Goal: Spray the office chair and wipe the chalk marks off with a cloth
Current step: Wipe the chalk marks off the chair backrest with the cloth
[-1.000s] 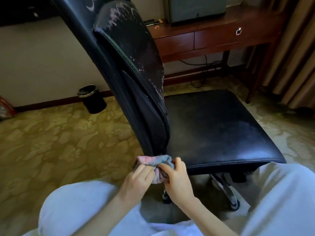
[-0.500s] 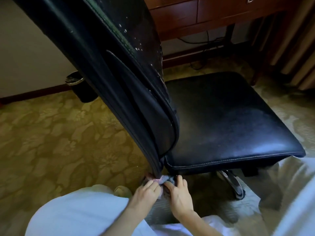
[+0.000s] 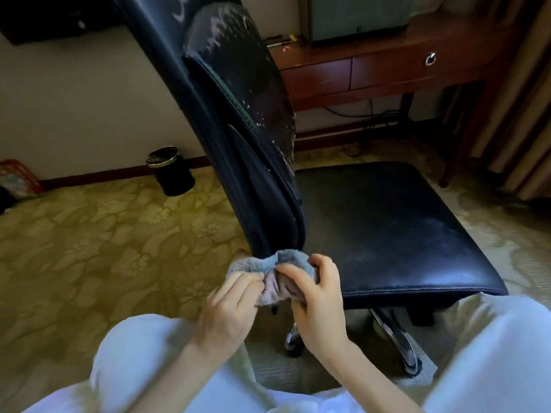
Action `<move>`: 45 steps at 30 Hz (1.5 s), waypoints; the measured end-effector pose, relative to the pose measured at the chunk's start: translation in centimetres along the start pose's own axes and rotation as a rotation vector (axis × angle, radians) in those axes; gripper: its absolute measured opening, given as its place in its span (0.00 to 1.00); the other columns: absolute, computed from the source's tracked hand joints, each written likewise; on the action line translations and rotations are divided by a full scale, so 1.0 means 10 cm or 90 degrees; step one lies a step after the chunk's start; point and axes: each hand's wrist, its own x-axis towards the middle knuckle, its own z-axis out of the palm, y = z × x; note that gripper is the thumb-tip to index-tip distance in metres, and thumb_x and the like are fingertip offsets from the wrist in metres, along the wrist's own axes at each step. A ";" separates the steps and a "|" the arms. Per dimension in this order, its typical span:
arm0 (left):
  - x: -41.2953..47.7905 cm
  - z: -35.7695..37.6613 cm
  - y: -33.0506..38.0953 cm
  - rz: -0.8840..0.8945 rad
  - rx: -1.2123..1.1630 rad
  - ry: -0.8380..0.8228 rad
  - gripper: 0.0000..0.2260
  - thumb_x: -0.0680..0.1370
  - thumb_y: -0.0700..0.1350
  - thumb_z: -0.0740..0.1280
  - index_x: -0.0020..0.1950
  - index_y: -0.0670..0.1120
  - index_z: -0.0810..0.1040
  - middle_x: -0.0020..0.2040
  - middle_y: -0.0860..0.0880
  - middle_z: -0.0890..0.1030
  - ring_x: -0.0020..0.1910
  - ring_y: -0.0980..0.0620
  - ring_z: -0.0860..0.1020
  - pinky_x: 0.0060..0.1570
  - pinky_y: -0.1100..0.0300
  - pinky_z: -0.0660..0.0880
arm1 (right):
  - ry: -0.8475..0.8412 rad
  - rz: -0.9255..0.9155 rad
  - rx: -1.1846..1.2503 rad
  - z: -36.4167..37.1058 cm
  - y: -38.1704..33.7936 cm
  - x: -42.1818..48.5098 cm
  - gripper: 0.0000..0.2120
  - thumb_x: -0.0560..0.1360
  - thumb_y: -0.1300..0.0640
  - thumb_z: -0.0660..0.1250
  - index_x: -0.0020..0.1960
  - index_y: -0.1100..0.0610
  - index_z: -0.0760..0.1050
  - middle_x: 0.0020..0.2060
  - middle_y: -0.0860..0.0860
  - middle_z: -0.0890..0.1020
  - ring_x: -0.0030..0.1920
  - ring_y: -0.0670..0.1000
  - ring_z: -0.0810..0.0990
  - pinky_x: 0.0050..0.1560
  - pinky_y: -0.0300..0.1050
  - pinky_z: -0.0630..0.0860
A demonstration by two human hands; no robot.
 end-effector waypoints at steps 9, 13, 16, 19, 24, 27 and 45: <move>1.17 -1.04 0.12 0.035 0.117 0.232 0.08 0.72 0.31 0.65 0.49 0.35 0.81 0.48 0.39 0.82 0.50 0.42 0.78 0.56 0.53 0.76 | 0.130 -0.141 0.055 -0.75 -0.78 1.18 0.23 0.71 0.64 0.69 0.64 0.53 0.74 0.60 0.60 0.70 0.61 0.57 0.70 0.57 0.44 0.72; 1.20 -0.93 0.11 0.025 0.156 0.172 0.11 0.71 0.30 0.69 0.53 0.35 0.80 0.52 0.39 0.80 0.53 0.41 0.77 0.58 0.49 0.75 | 0.048 -0.180 -0.040 -0.80 -0.70 1.34 0.22 0.71 0.63 0.69 0.64 0.54 0.76 0.56 0.60 0.71 0.55 0.59 0.71 0.51 0.49 0.75; 0.99 -0.69 0.09 0.045 0.161 0.152 0.09 0.75 0.31 0.65 0.54 0.34 0.79 0.54 0.37 0.80 0.54 0.40 0.77 0.58 0.48 0.75 | 0.012 -0.200 -0.130 -0.71 -0.51 1.18 0.24 0.69 0.62 0.72 0.65 0.53 0.75 0.55 0.59 0.72 0.53 0.58 0.71 0.43 0.50 0.78; 0.84 -0.48 0.11 0.042 0.168 0.151 0.12 0.81 0.35 0.56 0.53 0.35 0.80 0.53 0.39 0.81 0.53 0.41 0.78 0.57 0.50 0.77 | 0.016 -0.173 -0.160 -0.56 -0.34 0.98 0.25 0.69 0.61 0.73 0.65 0.53 0.74 0.56 0.58 0.73 0.54 0.58 0.72 0.42 0.47 0.78; 0.57 -0.09 0.07 0.068 0.168 0.133 0.07 0.80 0.36 0.61 0.55 0.40 0.78 0.53 0.43 0.82 0.54 0.46 0.78 0.55 0.56 0.76 | -0.006 -0.088 -0.149 -0.32 -0.02 0.64 0.29 0.65 0.64 0.76 0.64 0.52 0.73 0.57 0.56 0.73 0.54 0.56 0.73 0.42 0.41 0.76; 0.43 0.12 0.05 0.081 0.152 0.136 0.06 0.79 0.36 0.65 0.56 0.42 0.76 0.52 0.44 0.82 0.54 0.47 0.79 0.53 0.55 0.78 | -0.032 -0.054 -0.154 -0.23 0.12 0.49 0.31 0.63 0.64 0.78 0.63 0.51 0.74 0.57 0.55 0.73 0.54 0.53 0.72 0.44 0.35 0.70; 0.45 0.09 0.06 0.007 0.107 0.144 0.07 0.82 0.37 0.57 0.54 0.42 0.73 0.52 0.42 0.81 0.54 0.45 0.76 0.55 0.54 0.76 | 0.027 -0.084 -0.096 -0.27 0.01 0.53 0.27 0.62 0.64 0.80 0.60 0.55 0.78 0.58 0.53 0.70 0.58 0.50 0.70 0.58 0.30 0.65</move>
